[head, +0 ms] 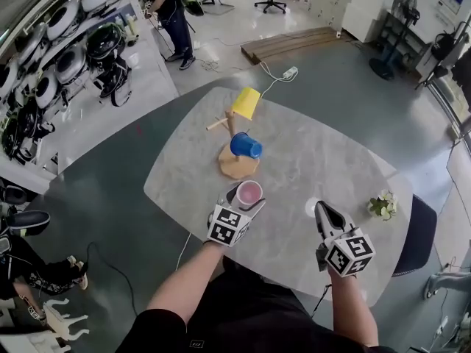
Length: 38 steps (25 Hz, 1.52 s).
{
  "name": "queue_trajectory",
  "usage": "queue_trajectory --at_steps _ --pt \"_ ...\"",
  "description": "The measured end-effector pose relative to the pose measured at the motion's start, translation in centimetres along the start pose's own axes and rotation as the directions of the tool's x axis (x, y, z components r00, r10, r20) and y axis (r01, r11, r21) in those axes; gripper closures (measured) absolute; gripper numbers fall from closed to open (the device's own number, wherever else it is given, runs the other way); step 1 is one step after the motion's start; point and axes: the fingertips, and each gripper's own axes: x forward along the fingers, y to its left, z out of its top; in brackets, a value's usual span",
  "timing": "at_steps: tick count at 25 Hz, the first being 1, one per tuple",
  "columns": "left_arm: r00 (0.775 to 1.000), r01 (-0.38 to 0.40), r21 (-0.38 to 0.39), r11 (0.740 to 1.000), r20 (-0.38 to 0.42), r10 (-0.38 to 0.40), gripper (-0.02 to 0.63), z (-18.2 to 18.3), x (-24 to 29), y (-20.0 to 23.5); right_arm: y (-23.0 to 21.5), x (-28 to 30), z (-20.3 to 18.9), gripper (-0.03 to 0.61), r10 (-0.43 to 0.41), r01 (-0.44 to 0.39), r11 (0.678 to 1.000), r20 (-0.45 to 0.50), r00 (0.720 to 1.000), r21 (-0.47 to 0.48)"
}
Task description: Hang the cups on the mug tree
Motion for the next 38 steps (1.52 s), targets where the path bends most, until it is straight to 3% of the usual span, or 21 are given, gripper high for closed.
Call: queue_trajectory --at_steps 8,18,26,38 --pt "0.997 -0.05 0.019 0.999 0.065 0.048 0.261 4.4 -4.6 0.2 2.1 0.6 1.6 0.566 0.055 -0.054 0.998 0.029 0.998 -0.038" --pt "0.988 -0.104 -0.031 0.994 0.113 0.107 0.261 5.8 -9.8 4.1 7.8 4.3 1.3 0.566 0.123 -0.123 0.984 -0.009 0.992 -0.125" --pt "0.98 -0.09 -0.049 0.995 0.175 0.097 0.261 4.8 -15.6 12.5 14.6 10.4 0.5 0.566 0.09 -0.097 0.978 -0.046 0.995 -0.184" --pt "0.986 0.03 0.047 0.998 0.161 -0.037 0.261 3.9 -24.6 26.4 29.3 21.6 1.7 0.566 0.007 -0.007 0.999 0.02 1.0 -0.045"
